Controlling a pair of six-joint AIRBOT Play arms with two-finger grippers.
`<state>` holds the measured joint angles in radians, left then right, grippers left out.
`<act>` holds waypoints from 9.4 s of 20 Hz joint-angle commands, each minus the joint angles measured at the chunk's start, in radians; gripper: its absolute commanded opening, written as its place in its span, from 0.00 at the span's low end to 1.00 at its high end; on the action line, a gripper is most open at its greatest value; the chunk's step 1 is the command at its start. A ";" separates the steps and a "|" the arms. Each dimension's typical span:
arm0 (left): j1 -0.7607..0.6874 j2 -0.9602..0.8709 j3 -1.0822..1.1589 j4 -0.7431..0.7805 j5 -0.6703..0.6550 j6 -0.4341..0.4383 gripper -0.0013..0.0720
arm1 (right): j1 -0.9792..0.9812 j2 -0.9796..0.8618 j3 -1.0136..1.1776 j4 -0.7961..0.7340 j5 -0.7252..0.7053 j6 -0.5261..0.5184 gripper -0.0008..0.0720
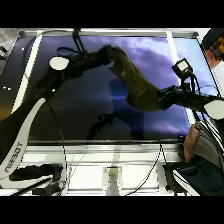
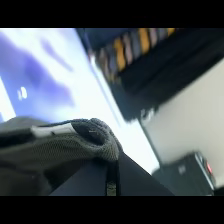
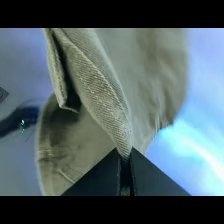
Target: Fold the clothes and pants, and hang the long-sleeved shirts on hangers.
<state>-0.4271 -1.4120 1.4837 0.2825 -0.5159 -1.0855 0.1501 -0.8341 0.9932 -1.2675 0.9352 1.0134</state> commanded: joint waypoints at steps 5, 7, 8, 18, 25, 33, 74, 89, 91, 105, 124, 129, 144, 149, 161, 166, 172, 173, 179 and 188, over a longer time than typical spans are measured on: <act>-0.008 0.116 0.058 0.032 0.097 0.030 0.04 | 0.000 -0.248 0.236 0.110 -0.005 0.006 0.03; -0.010 0.116 0.087 0.076 0.092 0.039 0.04 | 0.000 -0.287 0.315 0.083 0.002 0.007 0.03; -0.010 0.115 0.086 0.087 0.088 0.039 0.04 | 0.000 -0.297 0.360 0.050 0.011 0.007 0.03; -0.008 0.080 0.085 0.516 -0.106 -0.239 0.04 | -0.001 -0.386 0.731 -0.093 0.098 -0.006 0.03; 0.023 0.044 0.085 0.518 -0.076 -0.265 0.04 | -0.028 -0.474 0.897 -0.078 0.152 -0.026 0.03; 0.023 -0.021 0.110 0.464 0.098 -0.261 0.04 | -0.075 -0.626 1.063 0.057 0.035 -0.061 0.03; -0.013 0.258 -0.436 0.922 -0.636 -0.434 0.04 | -0.018 -0.212 0.031 0.270 0.525 0.367 0.03; -0.175 0.458 -0.570 0.947 -0.567 -0.621 0.04 | -0.019 -0.068 -0.094 0.250 0.620 0.457 0.03; -0.169 0.455 -0.570 0.949 -0.472 -0.621 0.04 | -0.019 -0.119 -0.034 0.213 0.563 0.429 0.03; -0.022 0.262 -0.546 0.944 0.039 -0.658 0.04 | -0.019 -0.656 0.575 0.055 0.355 0.251 0.03; 0.024 0.117 -0.471 0.945 0.337 -0.657 0.16 | -0.022 -0.767 0.607 0.063 0.059 0.226 0.12; 0.039 0.350 -0.471 0.948 0.255 -0.520 0.04 | -0.104 -0.745 0.640 0.172 0.256 0.241 0.03; 0.044 0.882 -0.471 0.943 -0.145 -0.381 0.06 | -0.436 -0.624 0.089 0.577 0.426 0.191 0.70; 0.044 0.882 -0.471 0.928 -0.145 -0.380 0.06 | -0.436 -0.742 0.095 0.518 0.512 0.209 0.71; 0.044 0.881 -0.471 0.883 -0.149 -0.380 0.06 | -0.436 -0.973 0.258 0.582 0.562 0.292 0.87; 0.044 0.881 -0.471 0.883 -0.149 -0.380 0.06 | -0.414 -1.012 0.278 0.570 0.522 0.345 0.87; 0.044 0.882 -0.471 0.883 -0.149 -0.380 0.06 | -0.312 -1.025 0.278 0.527 0.402 0.378 0.96; 0.044 0.882 -0.471 0.883 -0.149 -0.380 0.06 | -0.299 -1.025 0.277 0.525 0.391 0.384 0.96; 0.044 0.882 -0.471 0.883 -0.148 -0.380 0.06 | -0.237 -1.025 0.278 0.522 0.382 0.383 0.44; 0.044 0.881 -0.471 0.883 -0.148 -0.380 0.06 | -0.419 -0.946 0.451 0.444 0.420 0.472 0.03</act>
<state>-0.3824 -0.5308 1.0126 1.1656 -0.6647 -1.4658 -0.1947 -1.8156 1.3701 -0.7677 1.3403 1.4246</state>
